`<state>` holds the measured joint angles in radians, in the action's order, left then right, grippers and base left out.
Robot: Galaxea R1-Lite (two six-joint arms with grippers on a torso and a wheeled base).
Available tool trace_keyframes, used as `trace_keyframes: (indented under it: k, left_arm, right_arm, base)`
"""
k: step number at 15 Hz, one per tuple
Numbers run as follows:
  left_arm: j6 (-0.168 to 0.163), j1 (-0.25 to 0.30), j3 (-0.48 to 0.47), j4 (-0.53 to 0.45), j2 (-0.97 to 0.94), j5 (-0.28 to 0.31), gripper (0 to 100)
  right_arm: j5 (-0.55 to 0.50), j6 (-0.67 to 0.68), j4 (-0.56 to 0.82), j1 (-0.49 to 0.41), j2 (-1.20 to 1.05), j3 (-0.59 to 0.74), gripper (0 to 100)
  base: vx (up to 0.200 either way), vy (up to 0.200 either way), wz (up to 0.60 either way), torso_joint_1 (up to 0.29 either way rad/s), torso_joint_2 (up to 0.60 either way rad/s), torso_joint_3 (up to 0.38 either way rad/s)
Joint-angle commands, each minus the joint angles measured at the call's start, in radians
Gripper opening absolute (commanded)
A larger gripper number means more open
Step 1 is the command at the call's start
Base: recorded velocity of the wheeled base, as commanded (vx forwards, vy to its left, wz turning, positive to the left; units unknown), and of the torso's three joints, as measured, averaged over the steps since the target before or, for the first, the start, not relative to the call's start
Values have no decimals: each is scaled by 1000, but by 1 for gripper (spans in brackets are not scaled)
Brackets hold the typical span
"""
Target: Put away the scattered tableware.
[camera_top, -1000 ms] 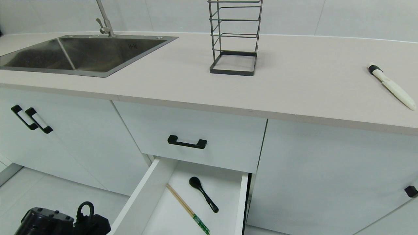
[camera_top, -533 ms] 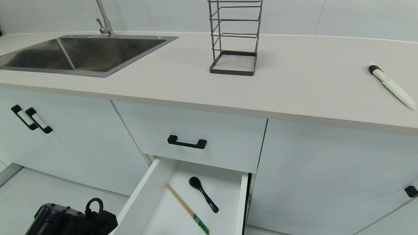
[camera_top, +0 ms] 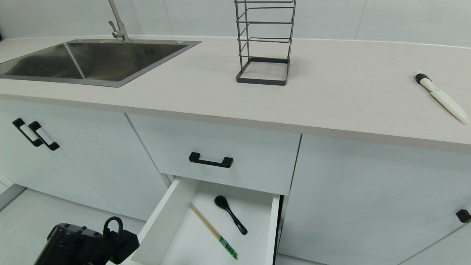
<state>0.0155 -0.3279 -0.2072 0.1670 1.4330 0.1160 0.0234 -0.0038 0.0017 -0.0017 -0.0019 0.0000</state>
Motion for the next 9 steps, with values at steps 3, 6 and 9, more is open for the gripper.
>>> trace_keyframes:
  k: [3, 6, 9]
  left_arm:
    - [-2, -2, 2, 109, 78, 1, 100]
    - [-2, -20, 0, 141, 110, -41, 100]
    - [0, -25, -23, 160, 132, -55, 100]
  right_arm:
    - [1, -1, 0, 0, 2, 0, 100]
    - [0, -1, 0, 0, 2, 0, 100]
    - [1, -1, 0, 0, 2, 0, 100]
  base:
    - [0, 0, 0, 0, 0, 0]
    - [0, 0, 0, 0, 0, 0]
    - [0, 0, 0, 0, 0, 0]
